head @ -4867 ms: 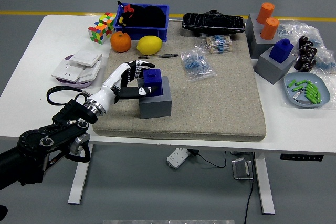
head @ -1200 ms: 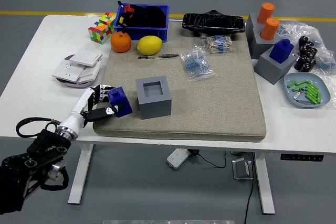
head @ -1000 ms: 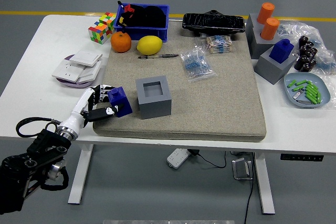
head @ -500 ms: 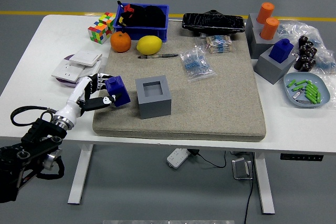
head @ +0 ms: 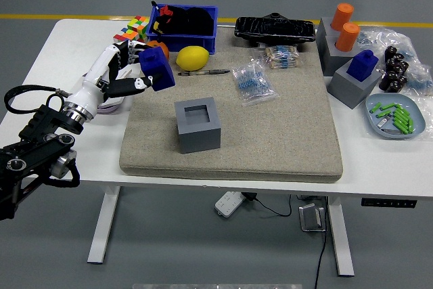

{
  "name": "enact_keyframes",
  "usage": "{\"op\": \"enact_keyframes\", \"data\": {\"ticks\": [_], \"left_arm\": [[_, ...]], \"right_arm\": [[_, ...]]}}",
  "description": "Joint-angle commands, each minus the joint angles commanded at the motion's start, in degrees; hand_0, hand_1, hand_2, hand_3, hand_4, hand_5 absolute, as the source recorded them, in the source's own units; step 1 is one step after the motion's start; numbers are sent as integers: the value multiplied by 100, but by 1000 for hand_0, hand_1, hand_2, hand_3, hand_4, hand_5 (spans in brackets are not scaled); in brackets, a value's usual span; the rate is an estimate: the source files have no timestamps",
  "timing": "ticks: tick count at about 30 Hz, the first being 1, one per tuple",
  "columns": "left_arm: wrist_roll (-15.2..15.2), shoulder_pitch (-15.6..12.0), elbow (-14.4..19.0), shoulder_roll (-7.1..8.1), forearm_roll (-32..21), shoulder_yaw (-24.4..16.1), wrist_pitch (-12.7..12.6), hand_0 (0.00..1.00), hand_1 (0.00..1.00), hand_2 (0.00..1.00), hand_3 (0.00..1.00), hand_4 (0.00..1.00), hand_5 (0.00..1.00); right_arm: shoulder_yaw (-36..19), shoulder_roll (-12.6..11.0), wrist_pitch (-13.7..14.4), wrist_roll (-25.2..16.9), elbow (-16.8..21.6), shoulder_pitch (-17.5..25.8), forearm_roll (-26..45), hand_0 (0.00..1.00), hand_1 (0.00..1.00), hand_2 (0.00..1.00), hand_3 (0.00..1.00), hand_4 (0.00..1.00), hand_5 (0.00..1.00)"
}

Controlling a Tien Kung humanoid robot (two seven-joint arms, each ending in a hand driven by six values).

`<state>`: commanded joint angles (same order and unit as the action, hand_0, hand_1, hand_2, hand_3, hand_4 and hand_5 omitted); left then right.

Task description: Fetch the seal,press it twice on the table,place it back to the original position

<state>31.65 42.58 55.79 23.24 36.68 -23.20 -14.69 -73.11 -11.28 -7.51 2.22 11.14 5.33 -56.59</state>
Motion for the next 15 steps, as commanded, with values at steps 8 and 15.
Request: {"op": "enact_keyframes", "data": {"ticks": [8, 15], "left_arm": [[-135, 244, -68, -309, -50, 628, 82, 664, 479, 411, 548, 666, 2], [-184, 403, -260, -504, -151, 1113, 98, 664, 481, 411, 550, 669, 2]], "right_arm": [[44, -2, -6, 6, -2, -7, 32, 738, 686, 663, 624, 734, 525], [69, -15, -3, 5, -1, -10, 44, 739, 686, 663, 623, 734, 525]]}}
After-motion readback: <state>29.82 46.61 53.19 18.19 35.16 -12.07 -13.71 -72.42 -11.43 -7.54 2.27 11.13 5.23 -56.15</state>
